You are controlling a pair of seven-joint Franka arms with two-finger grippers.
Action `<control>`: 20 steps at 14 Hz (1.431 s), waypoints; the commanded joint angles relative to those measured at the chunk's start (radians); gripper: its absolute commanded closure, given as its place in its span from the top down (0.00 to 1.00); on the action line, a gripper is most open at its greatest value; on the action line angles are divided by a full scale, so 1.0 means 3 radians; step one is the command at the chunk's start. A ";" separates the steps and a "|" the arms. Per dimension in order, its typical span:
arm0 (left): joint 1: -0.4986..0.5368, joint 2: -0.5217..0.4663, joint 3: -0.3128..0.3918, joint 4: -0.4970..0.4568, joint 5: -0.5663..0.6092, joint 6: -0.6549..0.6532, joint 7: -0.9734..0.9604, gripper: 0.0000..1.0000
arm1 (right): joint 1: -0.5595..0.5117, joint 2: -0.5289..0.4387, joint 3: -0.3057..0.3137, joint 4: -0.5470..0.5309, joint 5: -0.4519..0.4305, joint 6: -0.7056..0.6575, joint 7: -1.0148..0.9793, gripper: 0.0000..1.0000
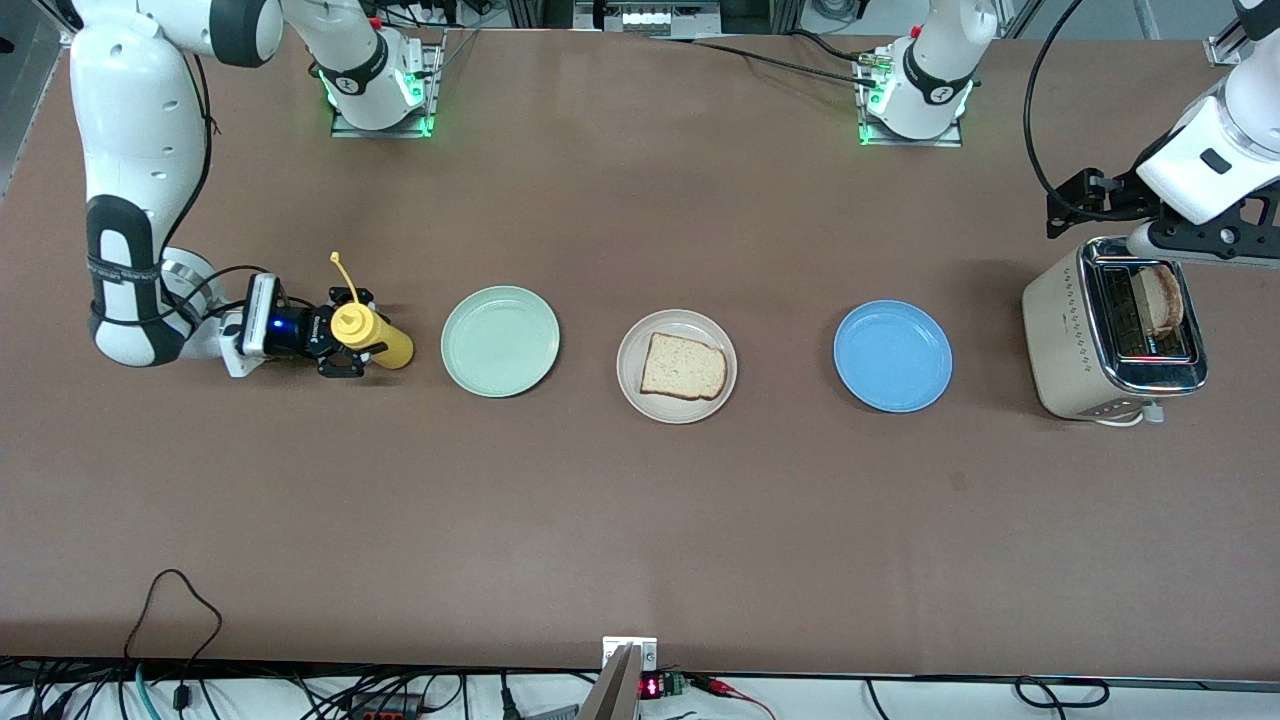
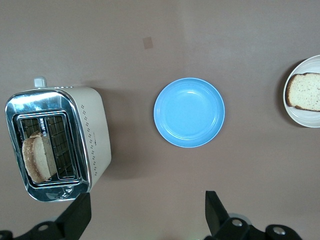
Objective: Make sandwich in beige plate with both arms
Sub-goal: 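Set the mustard bottle upright on the table and open the right gripper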
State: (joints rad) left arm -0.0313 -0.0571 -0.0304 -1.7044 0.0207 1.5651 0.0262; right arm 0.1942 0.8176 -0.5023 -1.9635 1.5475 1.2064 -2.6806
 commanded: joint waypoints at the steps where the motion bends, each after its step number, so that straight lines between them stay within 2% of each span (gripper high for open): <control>1: 0.0017 0.0001 -0.0016 0.0057 -0.0043 -0.0053 0.0030 1.00 | -0.0126 0.0015 0.0094 0.0005 0.0052 -0.0120 0.0043 0.00; 5: 0.0017 0.0001 -0.0016 0.0057 -0.0043 -0.0053 0.0035 1.00 | -0.0131 0.0036 0.0094 0.0010 0.0057 -0.0115 0.0048 0.00; 7: 0.0017 0.0001 -0.0021 0.0057 -0.0043 -0.0053 0.0030 1.00 | -0.0131 0.0036 0.0094 0.0010 0.0057 -0.0115 0.0048 0.12; 8: 0.0012 0.0001 -0.0016 0.0057 -0.0043 -0.0053 0.0030 1.00 | -0.0131 0.0036 0.0094 0.0010 0.0057 -0.0115 0.0048 0.24; 9: 0.0012 0.0001 -0.0016 0.0057 -0.0043 -0.0053 0.0030 1.00 | -0.0131 0.0036 0.0094 0.0010 0.0057 -0.0115 0.0048 0.43; 10: 0.0012 0.0001 -0.0021 0.0057 -0.0043 -0.0053 0.0030 1.00 | -0.0131 0.0036 0.0099 0.0010 0.0062 -0.0115 0.0033 0.94; 11: 0.0012 0.0001 -0.0022 0.0067 -0.0043 -0.0053 0.0030 1.00 | -0.0131 0.0036 0.0125 0.0010 0.0067 -0.0115 0.0023 1.00; 20: -0.0003 0.0006 -0.0016 0.0082 -0.0043 -0.0053 0.0030 1.00 | -0.0182 0.0010 0.0125 0.0010 0.0037 -0.0120 0.0110 1.00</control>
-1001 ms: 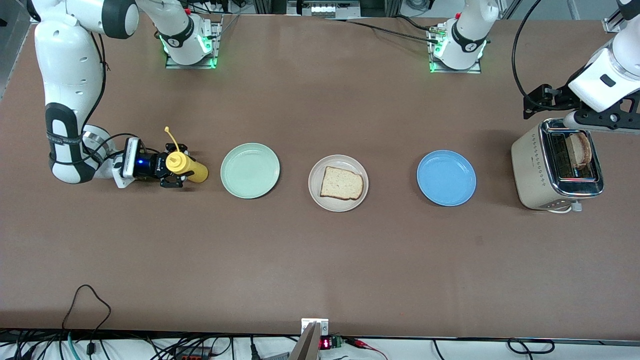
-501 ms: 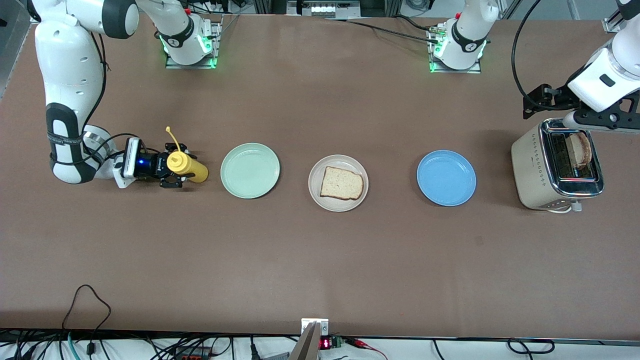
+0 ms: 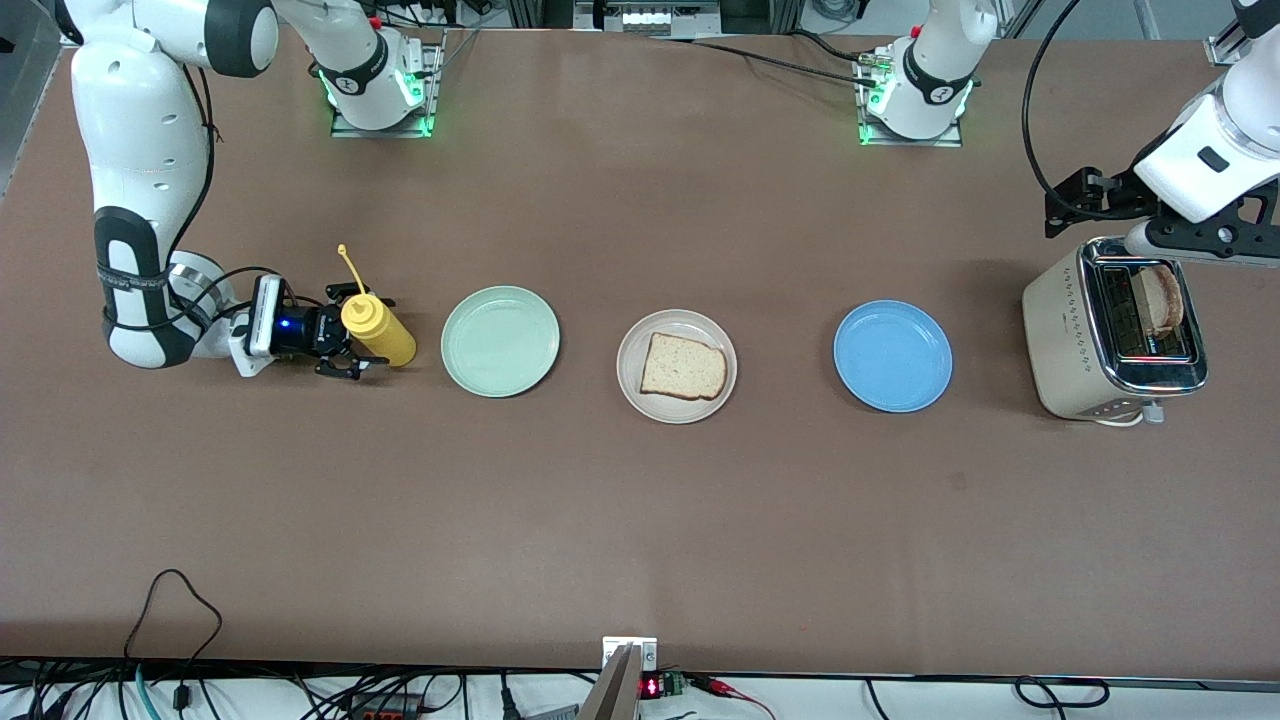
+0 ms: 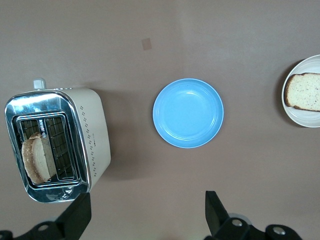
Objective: Make sandwich in beige plate with both arms
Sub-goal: 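Set the mustard bottle upright on the table and open the right gripper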
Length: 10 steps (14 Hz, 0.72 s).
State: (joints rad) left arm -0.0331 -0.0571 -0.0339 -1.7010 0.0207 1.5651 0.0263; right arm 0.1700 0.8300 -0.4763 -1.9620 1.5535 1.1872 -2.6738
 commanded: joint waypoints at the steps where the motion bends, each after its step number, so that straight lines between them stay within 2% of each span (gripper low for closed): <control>1: 0.0003 0.0006 -0.0005 0.0071 -0.0043 -0.0053 0.0030 1.00 | -0.0142 -0.0031 0.0039 0.0005 -0.0014 -0.0056 0.0087 1.00; 6: -0.0002 0.0006 -0.0005 0.0071 -0.0043 -0.0053 0.0030 1.00 | -0.0311 -0.0062 0.0028 0.0021 -0.0269 -0.0066 0.0087 1.00; 10: -0.0002 0.0006 -0.0010 0.0071 -0.0043 -0.0053 0.0030 1.00 | -0.0495 -0.0118 -0.0053 0.0041 -0.0606 -0.0107 0.0092 1.00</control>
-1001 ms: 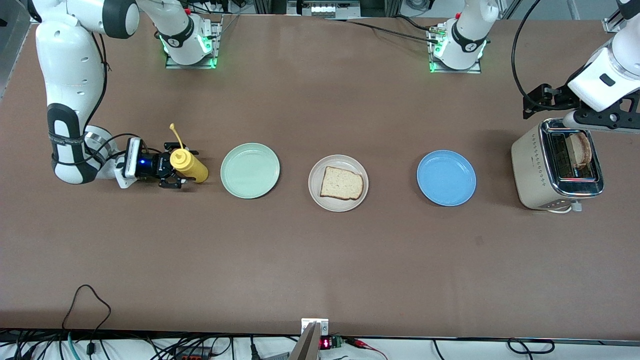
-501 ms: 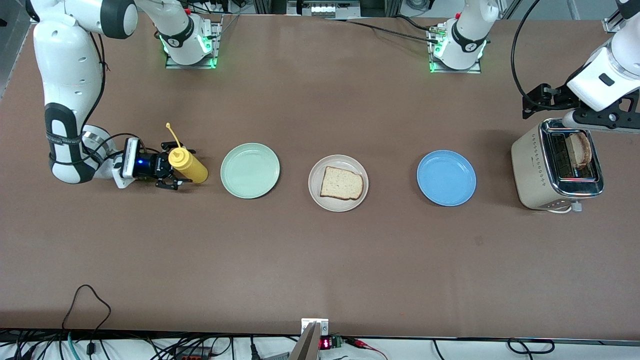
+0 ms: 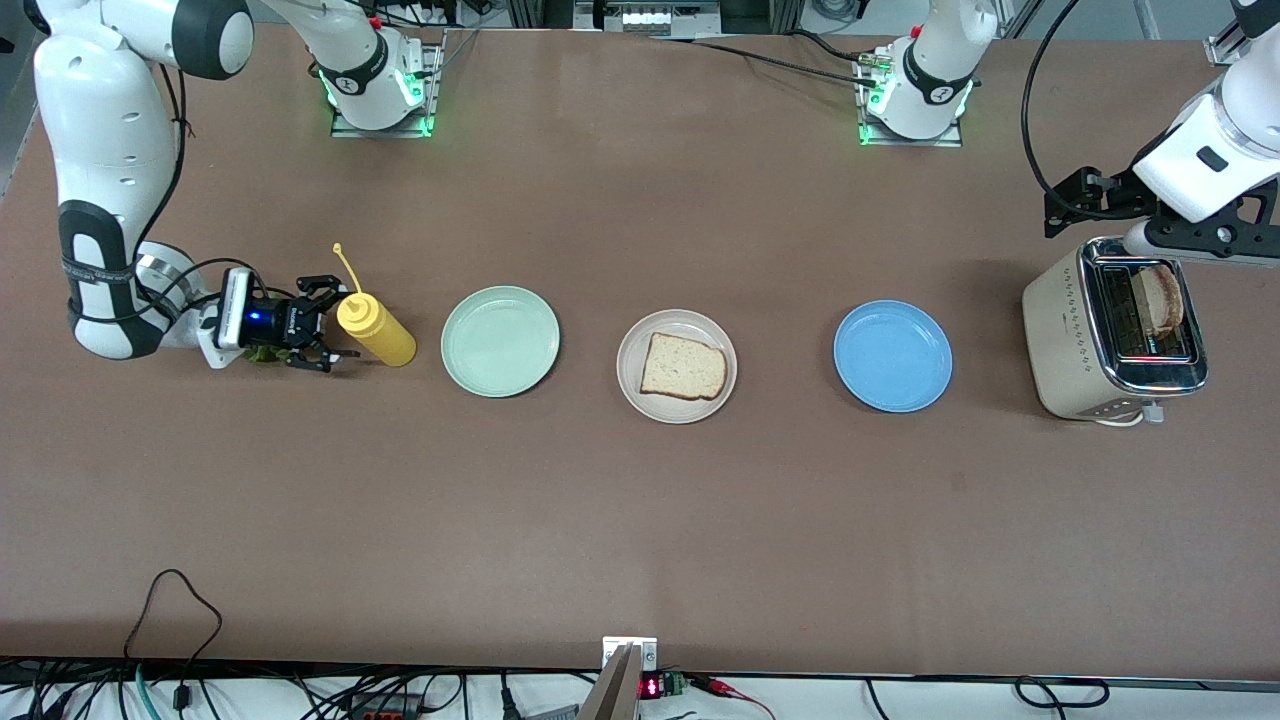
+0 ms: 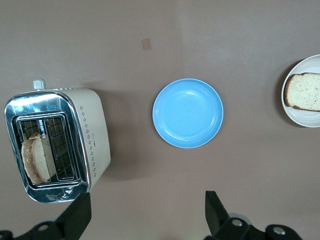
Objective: Make sandwich in beige plate with both arms
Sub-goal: 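Move the right gripper back toward the green lettuce leaf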
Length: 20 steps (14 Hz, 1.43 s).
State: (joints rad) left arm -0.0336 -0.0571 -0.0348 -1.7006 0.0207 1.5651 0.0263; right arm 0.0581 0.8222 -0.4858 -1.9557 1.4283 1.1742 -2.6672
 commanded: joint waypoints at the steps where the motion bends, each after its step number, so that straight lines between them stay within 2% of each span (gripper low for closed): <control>1: 0.0000 0.0006 -0.0007 0.0070 -0.0043 -0.0053 0.0030 1.00 | -0.0107 -0.0122 -0.0133 0.0030 -0.0266 -0.0064 0.0070 1.00; 4: 0.0000 0.0006 -0.0007 0.0070 -0.0043 -0.0053 0.0030 1.00 | 0.0041 -0.0260 -0.0450 0.0219 -0.0440 -0.0048 0.0182 1.00; 6: 0.0000 0.0006 -0.0001 0.0070 -0.0043 -0.0053 0.0030 1.00 | 0.0250 -0.0357 -0.0777 0.0418 -0.0517 -0.0059 0.0427 1.00; 9: 0.0000 0.0006 -0.0002 0.0070 -0.0043 -0.0053 0.0030 1.00 | 0.0475 -0.0475 -0.1054 0.0608 -0.0593 -0.0043 0.0770 1.00; 11: 0.0000 0.0006 -0.0001 0.0070 -0.0043 -0.0053 0.0030 1.00 | 0.0771 -0.0577 -0.1329 0.0639 -0.0624 0.0068 0.1040 1.00; 12: 0.0000 0.0006 -0.0001 0.0070 -0.0043 -0.0053 0.0030 1.00 | 0.0752 -0.0664 -0.1290 0.0669 -0.0741 0.0191 0.1204 1.00; 14: 0.0000 0.0006 -0.0002 0.0070 -0.0043 -0.0053 0.0030 1.00 | 0.0660 -0.1000 -0.1051 0.0664 -0.1093 0.0507 0.1551 1.00; 16: -0.0006 0.0006 -0.0007 0.0070 -0.0043 -0.0053 0.0030 1.00 | 0.0518 -0.1318 -0.0745 0.0669 -0.1532 0.0809 0.2001 1.00; 20: 0.0000 0.0006 -0.0002 0.0070 -0.0043 -0.0053 0.0030 1.00 | 0.0211 -0.1661 -0.0218 0.0685 -0.2207 0.1183 0.2798 1.00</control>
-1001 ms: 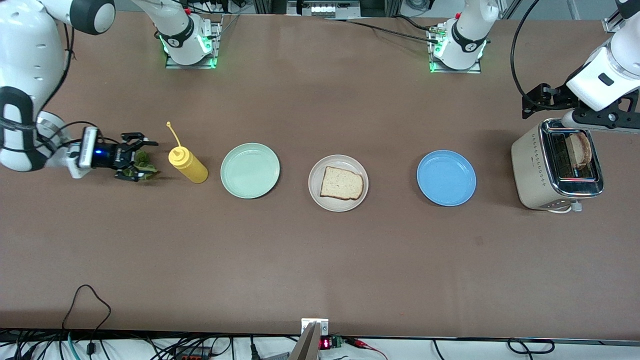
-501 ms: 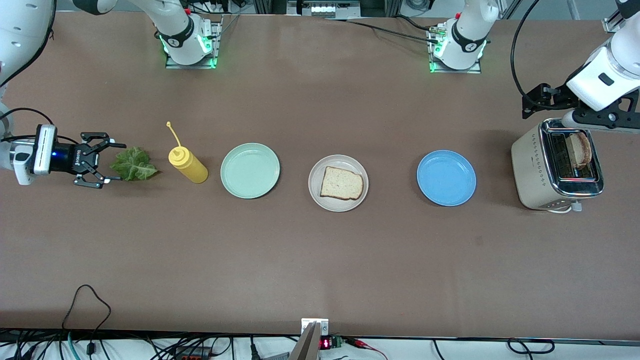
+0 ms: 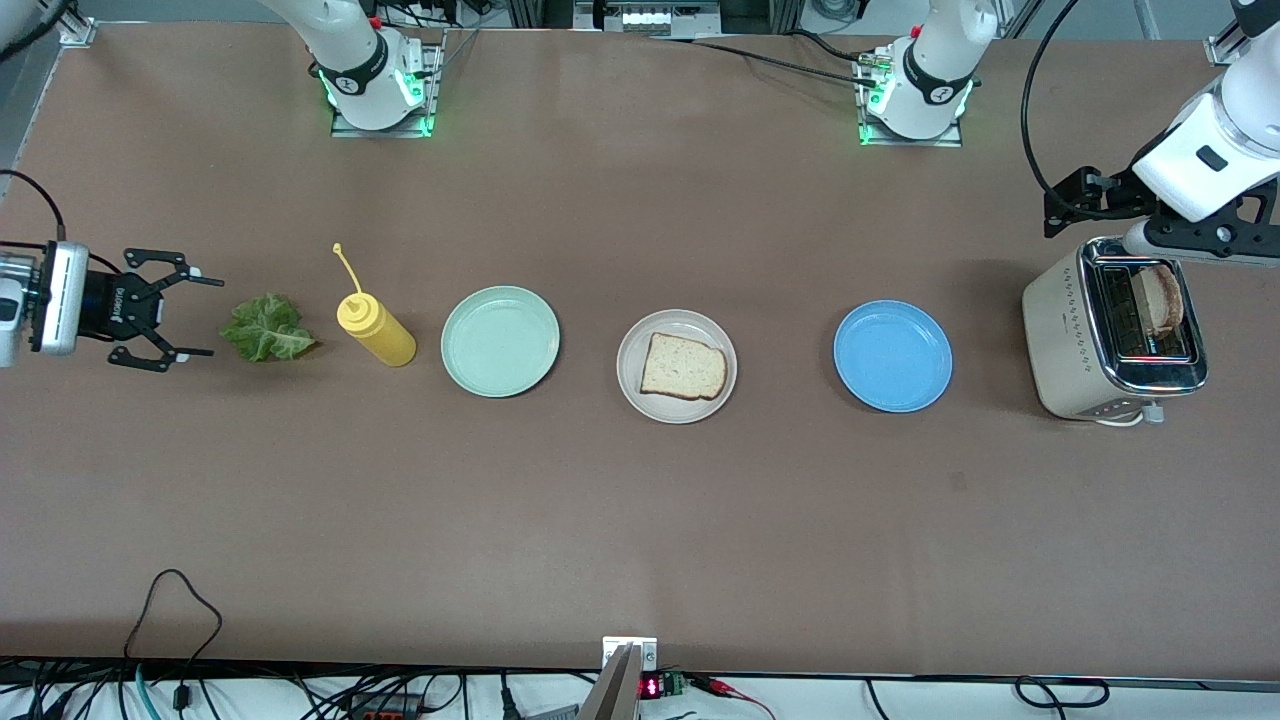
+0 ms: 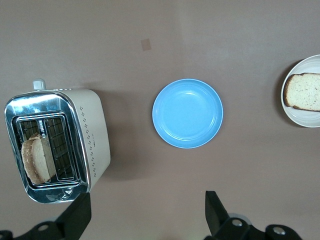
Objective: Make sandwich in beige plate with both arms
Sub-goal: 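Lower the open right gripper over the lettuce leaf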
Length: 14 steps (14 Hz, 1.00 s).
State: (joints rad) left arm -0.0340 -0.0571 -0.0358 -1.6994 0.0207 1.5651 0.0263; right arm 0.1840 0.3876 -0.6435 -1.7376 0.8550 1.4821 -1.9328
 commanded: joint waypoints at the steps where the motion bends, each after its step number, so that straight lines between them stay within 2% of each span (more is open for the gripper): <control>1: 0.0001 0.0006 -0.0003 0.0066 -0.0043 -0.0053 0.0030 1.00 | -0.0255 -0.0309 0.0426 -0.0042 -0.0511 0.0208 0.0641 1.00; 5: 0.0001 0.0006 0.0002 0.0066 -0.0043 -0.0053 0.0030 1.00 | -0.0429 -0.0703 0.0973 -0.0047 -0.1406 0.0556 0.1633 1.00; 8: 0.0006 0.0006 0.0002 0.0066 -0.0043 -0.0053 0.0035 1.00 | -0.0557 -0.0933 0.1408 -0.0057 -0.2015 0.0643 0.2462 1.00; 14: 0.0016 0.0006 0.0002 0.0060 -0.0043 -0.0053 0.0035 1.00 | -0.0476 -0.1082 0.1628 -0.0098 -0.2752 0.0664 0.3873 1.00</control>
State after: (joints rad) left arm -0.0329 -0.0571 -0.0359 -1.6993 0.0207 1.5651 0.0263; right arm 0.0466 0.0890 -0.1932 -1.7416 0.0971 1.6731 -0.8990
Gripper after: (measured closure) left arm 0.000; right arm 0.000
